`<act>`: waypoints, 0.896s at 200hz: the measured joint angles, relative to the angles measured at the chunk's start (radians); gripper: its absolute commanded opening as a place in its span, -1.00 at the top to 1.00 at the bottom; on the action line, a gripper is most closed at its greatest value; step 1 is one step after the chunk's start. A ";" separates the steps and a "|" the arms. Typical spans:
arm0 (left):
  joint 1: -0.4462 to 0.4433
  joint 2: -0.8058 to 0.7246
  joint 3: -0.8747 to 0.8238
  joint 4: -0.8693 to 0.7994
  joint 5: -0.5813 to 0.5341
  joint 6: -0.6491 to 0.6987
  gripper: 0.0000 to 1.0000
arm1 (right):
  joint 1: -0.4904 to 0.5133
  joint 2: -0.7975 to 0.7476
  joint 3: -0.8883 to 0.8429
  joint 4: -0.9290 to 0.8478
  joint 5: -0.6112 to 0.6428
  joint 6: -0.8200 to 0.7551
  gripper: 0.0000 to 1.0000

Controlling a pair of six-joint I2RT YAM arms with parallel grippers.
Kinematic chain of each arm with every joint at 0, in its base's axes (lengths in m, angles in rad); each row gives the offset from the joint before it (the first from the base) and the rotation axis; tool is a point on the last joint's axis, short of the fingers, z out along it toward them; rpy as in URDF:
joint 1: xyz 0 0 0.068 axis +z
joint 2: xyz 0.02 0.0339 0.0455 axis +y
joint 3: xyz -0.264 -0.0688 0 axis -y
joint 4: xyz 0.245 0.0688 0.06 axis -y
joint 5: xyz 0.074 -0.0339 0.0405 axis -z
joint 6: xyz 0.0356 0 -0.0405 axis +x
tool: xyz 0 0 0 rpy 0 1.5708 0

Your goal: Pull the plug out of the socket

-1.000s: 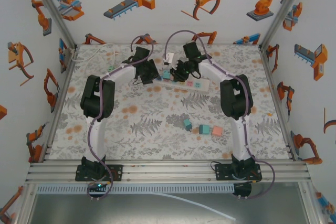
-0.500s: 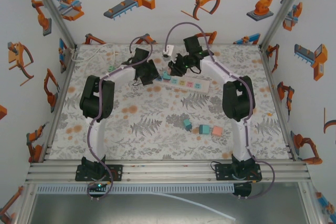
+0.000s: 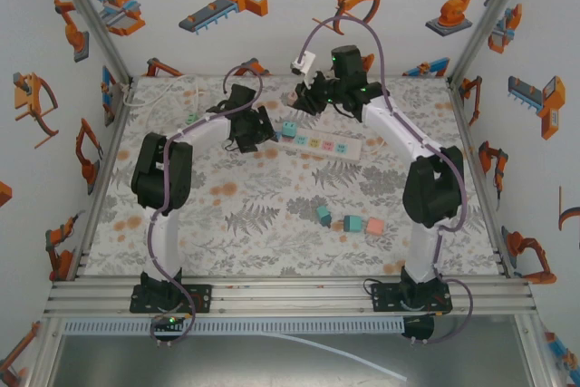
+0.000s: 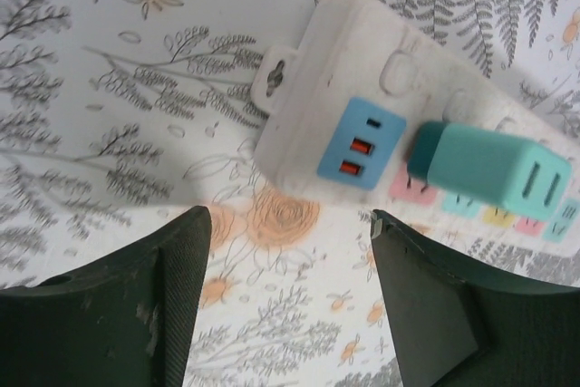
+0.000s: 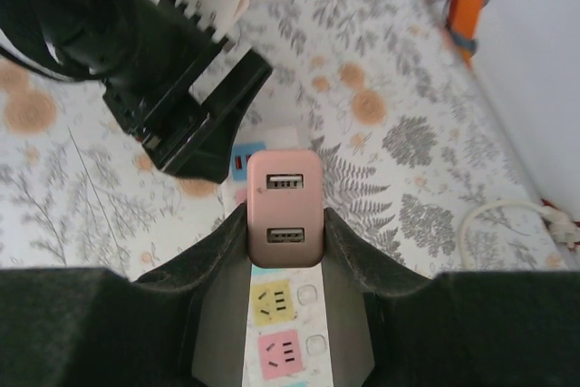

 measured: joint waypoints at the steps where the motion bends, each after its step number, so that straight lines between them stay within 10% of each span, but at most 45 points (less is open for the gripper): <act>1: 0.000 -0.003 0.000 -0.001 0.000 0.002 -0.39 | 0.000 -0.003 -0.001 0.002 0.001 0.004 0.99; 130: 0.034 -0.698 -0.298 0.037 0.163 0.261 -0.70 | -0.031 -0.603 -0.634 0.513 0.263 0.819 1.00; 179: 0.034 -0.979 -0.438 -0.023 0.326 0.480 -0.97 | -0.044 -0.880 -0.881 0.422 0.318 1.000 1.00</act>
